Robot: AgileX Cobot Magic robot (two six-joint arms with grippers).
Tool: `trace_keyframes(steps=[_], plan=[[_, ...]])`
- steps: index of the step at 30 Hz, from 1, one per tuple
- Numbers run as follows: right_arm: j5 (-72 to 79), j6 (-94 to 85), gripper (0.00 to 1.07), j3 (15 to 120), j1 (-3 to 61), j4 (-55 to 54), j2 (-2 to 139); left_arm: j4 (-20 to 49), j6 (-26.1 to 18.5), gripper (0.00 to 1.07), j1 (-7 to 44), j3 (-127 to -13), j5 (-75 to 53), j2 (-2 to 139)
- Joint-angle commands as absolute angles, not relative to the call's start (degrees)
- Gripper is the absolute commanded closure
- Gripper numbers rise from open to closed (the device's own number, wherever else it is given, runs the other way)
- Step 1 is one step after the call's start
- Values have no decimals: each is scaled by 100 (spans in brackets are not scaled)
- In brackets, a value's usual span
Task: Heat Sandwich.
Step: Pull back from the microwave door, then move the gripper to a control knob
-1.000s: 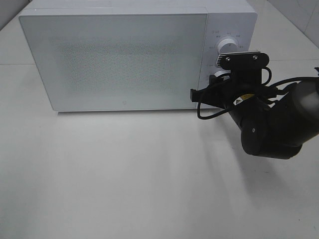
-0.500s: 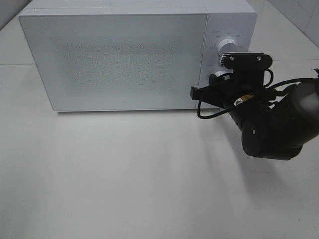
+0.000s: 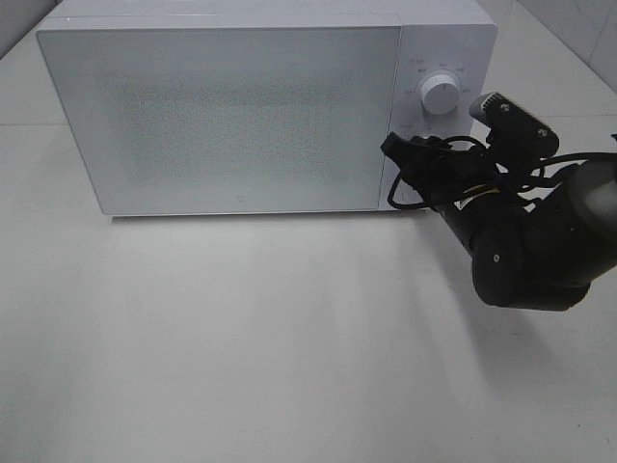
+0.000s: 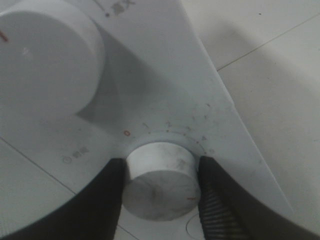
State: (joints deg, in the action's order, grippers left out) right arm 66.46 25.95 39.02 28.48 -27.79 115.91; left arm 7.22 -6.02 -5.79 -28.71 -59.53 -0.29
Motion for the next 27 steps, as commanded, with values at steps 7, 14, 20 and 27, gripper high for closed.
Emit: trace_keyframes(steps=[7,14,20,27], plan=[[7752,4733,100,3936,2796,-2618,11539,773,-561,9,-596,-2853,-5924,-172],[7752,5541,99,3936,2790,-2756,11539,773,-561,9,-596,-2853,-5924,-172],[7758,6532,99,3936,2790,-2911,11539,773,-561,9,-596,-2853,-5924,-172],[7758,7718,98,3936,2790,-2968,11539,773,-561,9,-596,-2853,-5924,-172]])
